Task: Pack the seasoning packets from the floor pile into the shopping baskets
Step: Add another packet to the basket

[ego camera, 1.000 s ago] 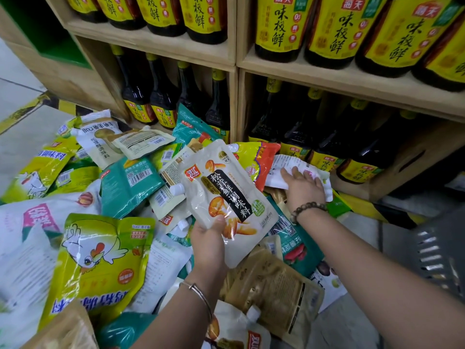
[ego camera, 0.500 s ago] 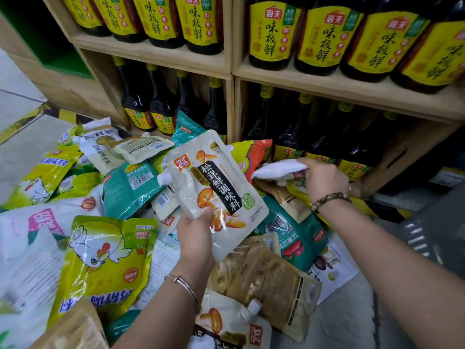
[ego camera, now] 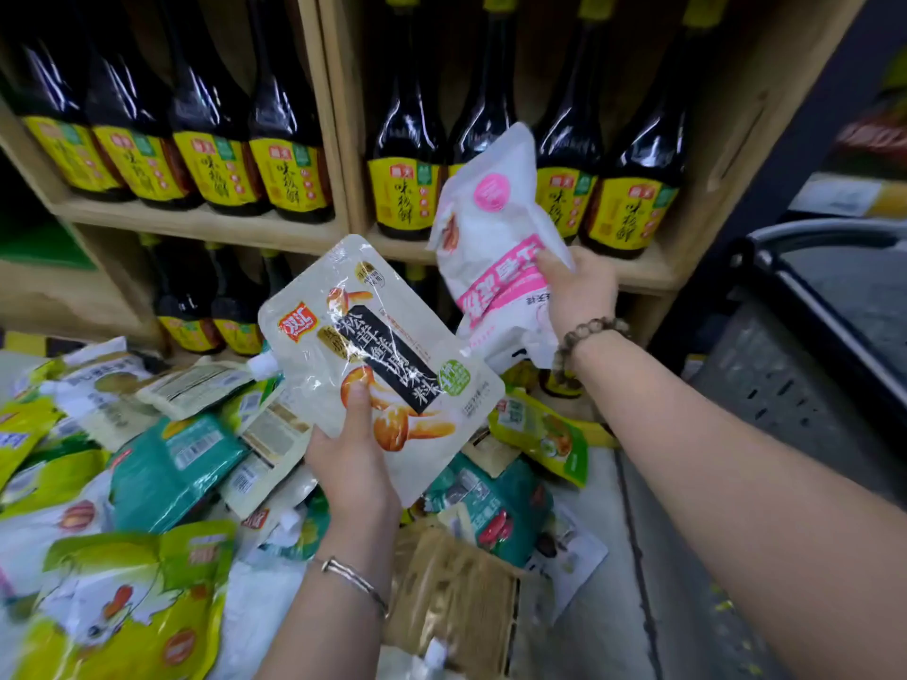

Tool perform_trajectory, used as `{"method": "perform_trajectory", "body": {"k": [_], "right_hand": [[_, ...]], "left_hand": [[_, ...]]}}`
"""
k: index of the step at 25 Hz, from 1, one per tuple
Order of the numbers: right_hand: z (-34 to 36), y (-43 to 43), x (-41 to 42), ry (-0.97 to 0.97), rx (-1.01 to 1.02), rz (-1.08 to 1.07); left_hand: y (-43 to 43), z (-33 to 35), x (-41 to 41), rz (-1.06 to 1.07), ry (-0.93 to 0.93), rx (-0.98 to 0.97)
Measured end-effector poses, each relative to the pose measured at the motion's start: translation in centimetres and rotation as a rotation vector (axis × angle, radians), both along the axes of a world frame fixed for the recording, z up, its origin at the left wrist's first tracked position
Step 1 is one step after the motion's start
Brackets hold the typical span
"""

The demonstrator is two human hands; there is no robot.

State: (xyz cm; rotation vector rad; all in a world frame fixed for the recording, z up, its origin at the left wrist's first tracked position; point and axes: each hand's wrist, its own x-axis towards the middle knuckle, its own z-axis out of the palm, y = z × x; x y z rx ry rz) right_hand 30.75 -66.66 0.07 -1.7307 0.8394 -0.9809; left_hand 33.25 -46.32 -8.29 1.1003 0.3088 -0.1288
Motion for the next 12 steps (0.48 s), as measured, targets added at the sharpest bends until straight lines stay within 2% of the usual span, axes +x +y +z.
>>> {"method": "perform_trajectory", "body": {"k": [5, 8, 12], "right_hand": [[5.8, -0.3, -1.3, 0.193, -0.135, 0.147], [9.2, -1.0, -3.2, 0.151, -0.075, 0.195], [12.2, -3.0, -7.3, 0.041, -0.04, 0.137]], "left_hand": [[-0.8, 3.1, -0.4, -0.053, -0.106, 0.008], [-1.3, 5.7, -1.2, -0.079, -0.128, -0.014], [-2.1, 9.1, -2.6, -0.066, -0.12, -0.072]]}}
